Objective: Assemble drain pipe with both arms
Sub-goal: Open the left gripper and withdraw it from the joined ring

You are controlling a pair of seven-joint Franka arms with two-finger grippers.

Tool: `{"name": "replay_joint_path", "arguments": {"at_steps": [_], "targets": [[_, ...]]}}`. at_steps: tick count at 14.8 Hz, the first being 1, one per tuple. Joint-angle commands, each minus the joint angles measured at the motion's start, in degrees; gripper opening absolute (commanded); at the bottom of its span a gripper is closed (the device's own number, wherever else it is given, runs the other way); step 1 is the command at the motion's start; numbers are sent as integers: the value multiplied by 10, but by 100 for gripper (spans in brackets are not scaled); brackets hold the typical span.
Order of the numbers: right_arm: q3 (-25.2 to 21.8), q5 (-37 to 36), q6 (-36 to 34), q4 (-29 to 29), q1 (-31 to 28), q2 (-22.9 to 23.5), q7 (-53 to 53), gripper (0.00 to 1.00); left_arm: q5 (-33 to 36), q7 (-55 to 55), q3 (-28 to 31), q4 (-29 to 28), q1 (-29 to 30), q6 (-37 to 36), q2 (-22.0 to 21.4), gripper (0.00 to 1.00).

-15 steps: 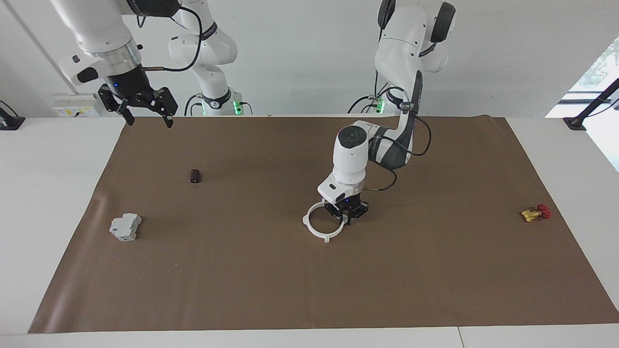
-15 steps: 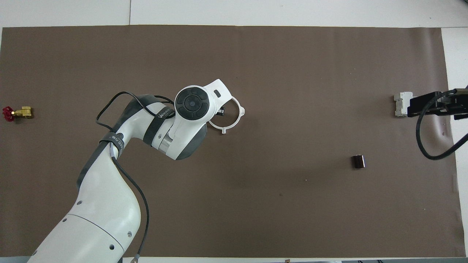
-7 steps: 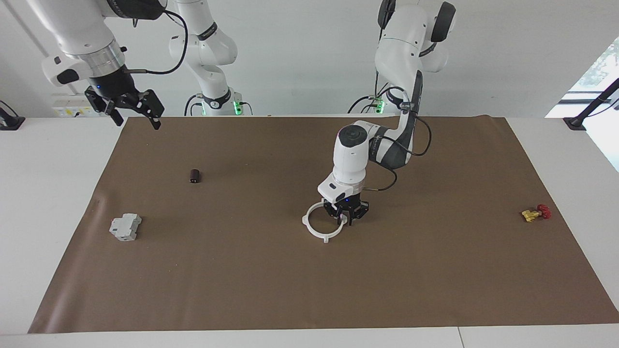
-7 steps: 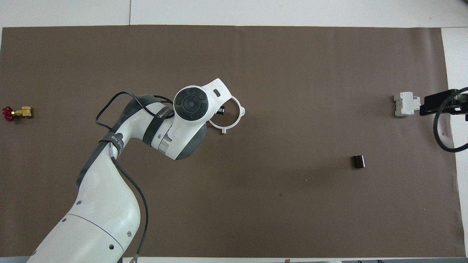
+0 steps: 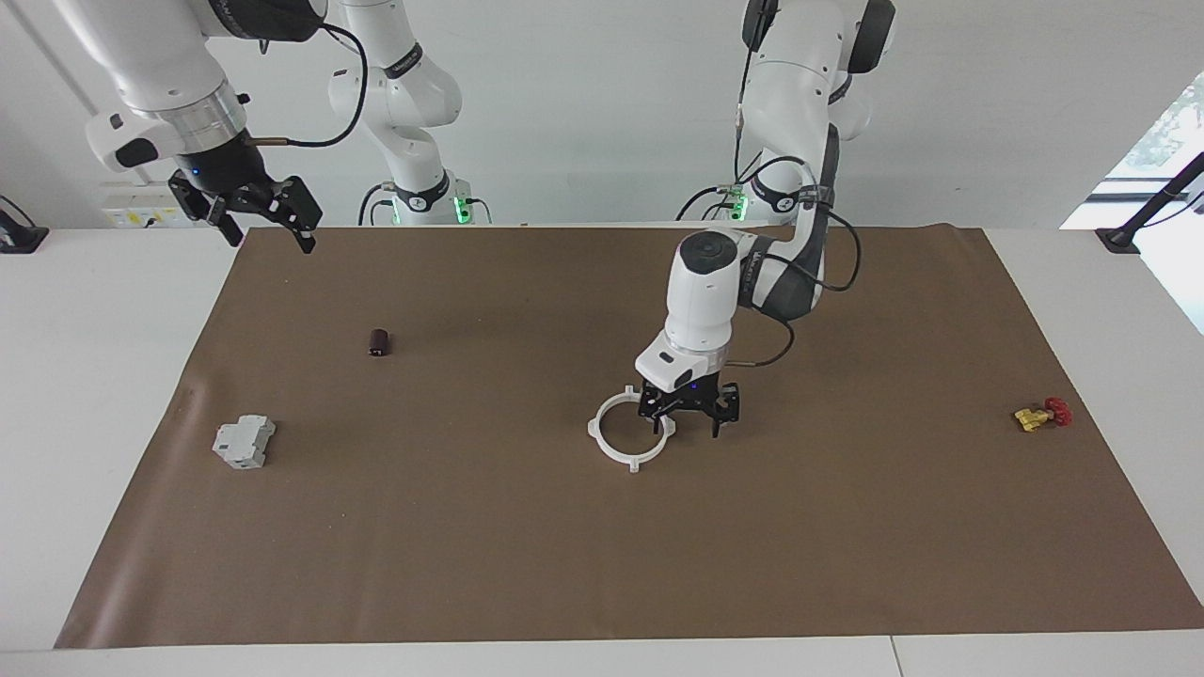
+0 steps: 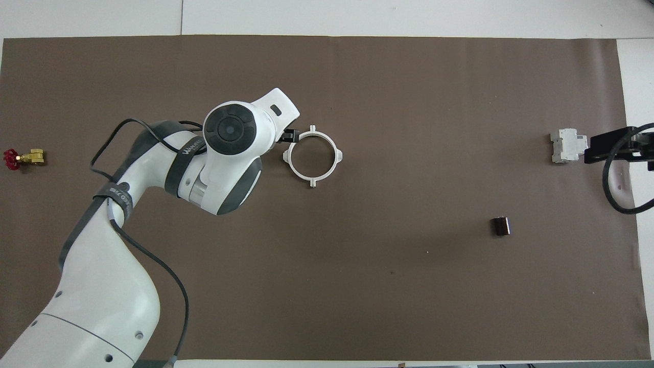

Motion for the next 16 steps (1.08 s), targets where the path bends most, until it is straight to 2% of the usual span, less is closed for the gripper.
{"name": "replay_joint_path", "arguments": {"at_steps": [1,5,7,9,13,16], "targets": [[3,11,11,-18,-5,-13,-30,100,8,4,-3,-24,53,-42,-52,100],[3,13,10,-28,-6,-19,-38,100,-2,44,-8,-22,127,-59,-62,100],[3,13,10,-28,-6,-19,-40,100,-49,100,-7,-20,159,-65,-76,100],[3,12,12,-26,-6,-19,-40,100,-83,157,-4,-8,181,-111,-98,100],[3,11,13,-26,-6,-18,-41,100,-84,220,0,24,224,-204,-132,100],[3,12,13,-25,-4,-18,-41,100,-84,257,1,28,257,-265,-178,100]]}}
